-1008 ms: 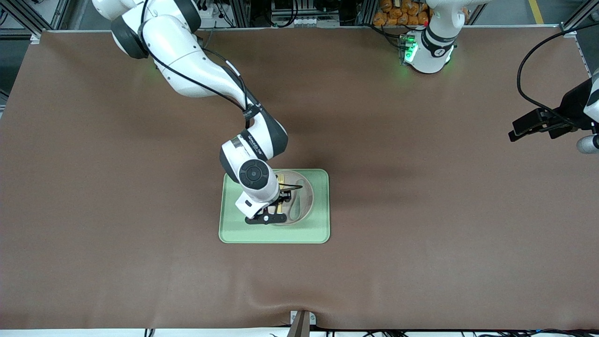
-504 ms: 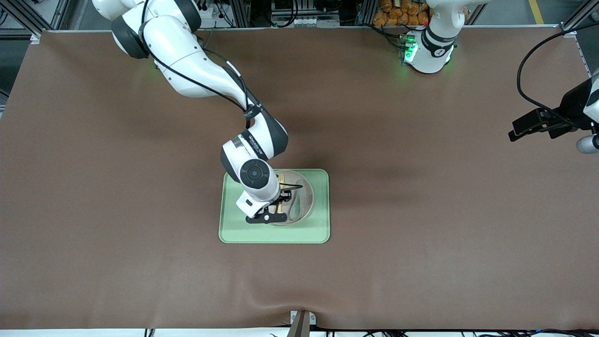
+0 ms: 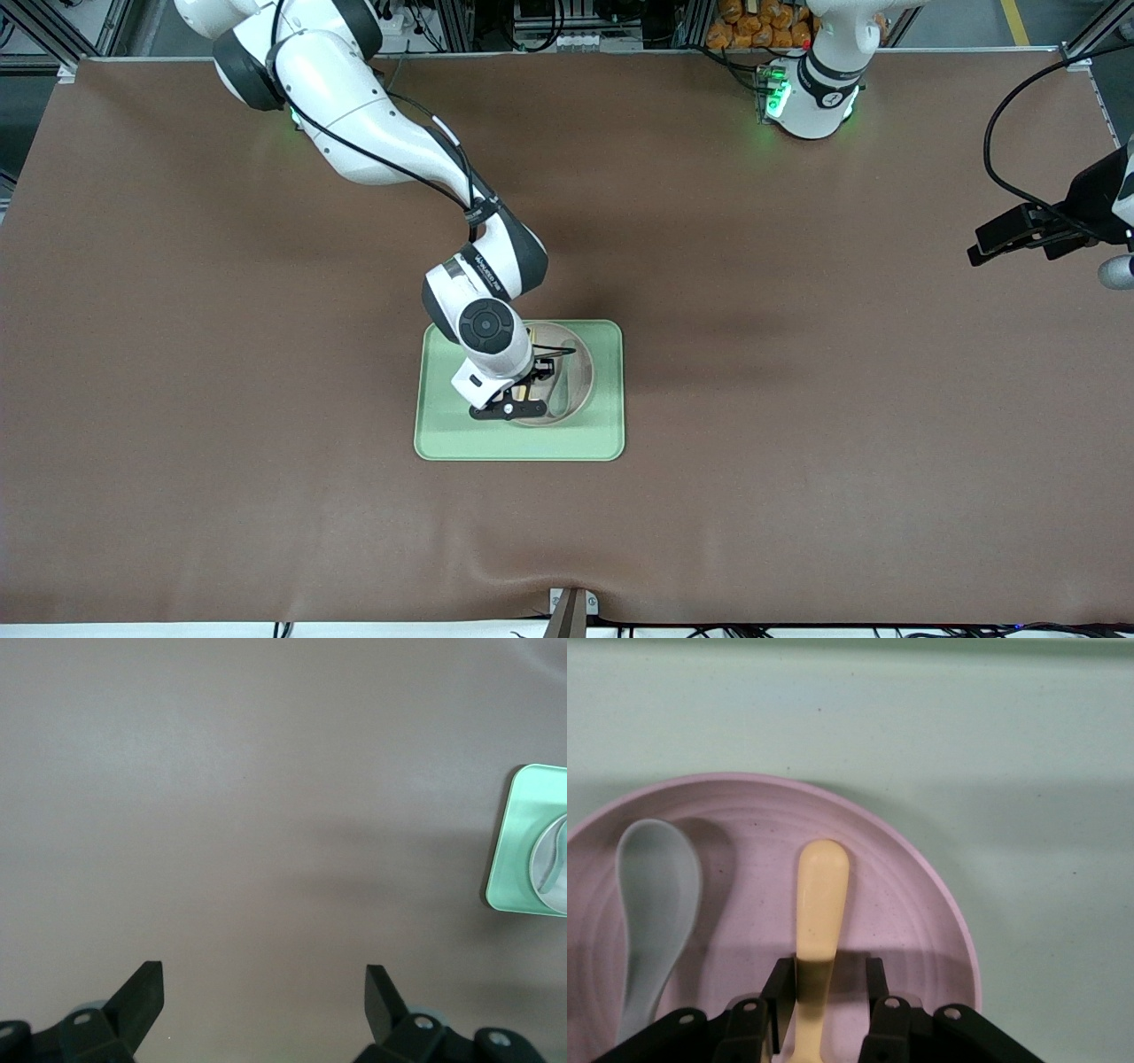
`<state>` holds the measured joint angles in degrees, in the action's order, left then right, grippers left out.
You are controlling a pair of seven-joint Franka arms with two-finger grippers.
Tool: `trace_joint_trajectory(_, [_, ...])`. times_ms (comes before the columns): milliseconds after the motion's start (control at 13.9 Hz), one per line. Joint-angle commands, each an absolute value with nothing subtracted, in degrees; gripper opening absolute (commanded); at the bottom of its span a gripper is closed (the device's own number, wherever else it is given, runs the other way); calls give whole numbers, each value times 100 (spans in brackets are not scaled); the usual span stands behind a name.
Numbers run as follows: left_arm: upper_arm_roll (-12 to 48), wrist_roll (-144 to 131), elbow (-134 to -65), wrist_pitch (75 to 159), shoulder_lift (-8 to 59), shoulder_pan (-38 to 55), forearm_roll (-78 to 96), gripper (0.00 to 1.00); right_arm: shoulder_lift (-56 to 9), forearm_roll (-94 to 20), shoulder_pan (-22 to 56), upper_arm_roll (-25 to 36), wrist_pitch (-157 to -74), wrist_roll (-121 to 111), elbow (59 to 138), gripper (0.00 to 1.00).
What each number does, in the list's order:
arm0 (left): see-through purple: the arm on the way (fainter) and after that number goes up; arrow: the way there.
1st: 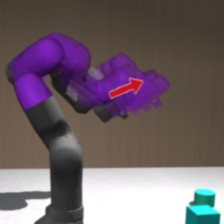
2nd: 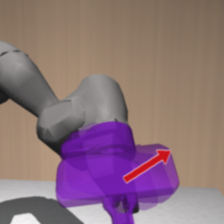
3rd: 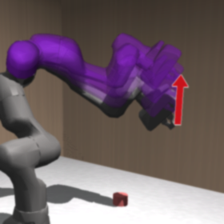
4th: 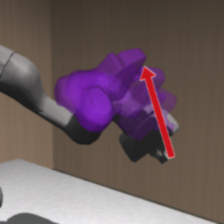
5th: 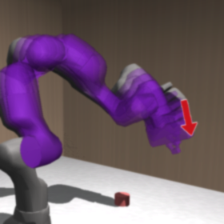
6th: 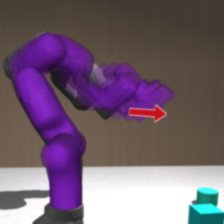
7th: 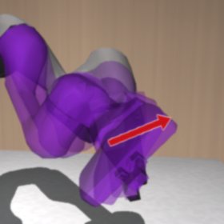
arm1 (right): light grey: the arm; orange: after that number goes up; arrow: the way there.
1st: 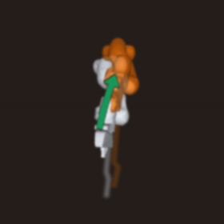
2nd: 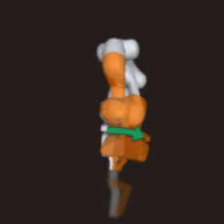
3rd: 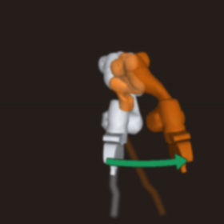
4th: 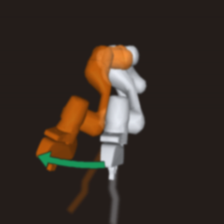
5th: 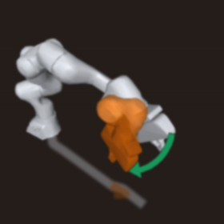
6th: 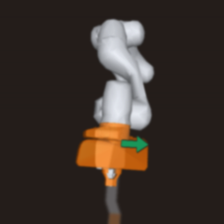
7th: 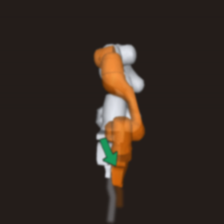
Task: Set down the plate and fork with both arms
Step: 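Grasp the yellow fork handle with the right gripper and lift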
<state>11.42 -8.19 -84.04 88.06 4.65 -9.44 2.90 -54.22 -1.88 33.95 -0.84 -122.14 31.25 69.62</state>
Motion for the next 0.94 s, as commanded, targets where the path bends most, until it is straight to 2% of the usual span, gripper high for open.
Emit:
trace_joint_trajectory(0, [1151, -826, -8437, 8719, 316, -976, 193, 100, -5326, -193, 3437, -70, -12287, 3260, 7110, 45])
trace_joint_trajectory(72, [1151, -826, -8446, 8710, 316, -976, 193, 100, -5326, -202, 3428, -70, -12287, 3339, 7102, 49])
trace_joint_trajectory(360, [1143, -817, -8446, 8710, 325, -976, 211, 100, -5309, -202, 3445, -79, -12278, 3349, 7110, 49])
trace_joint_trajectory(504, [1151, -826, -8446, 8710, 325, -976, 220, 100, -5317, -193, 3463, -79, -12313, 3349, 7171, 45])
trace_joint_trajectory(720, [1151, -826, -8446, 8710, 325, -976, 220, 100, -5309, -185, 3463, -79, -12296, 3331, 7181, 19])
trace_joint_trajectory(864, [1151, -809, -8455, 8675, 325, -976, 220, 100, -5291, -193, 3428, -79, -12261, 3349, 7163, 5])
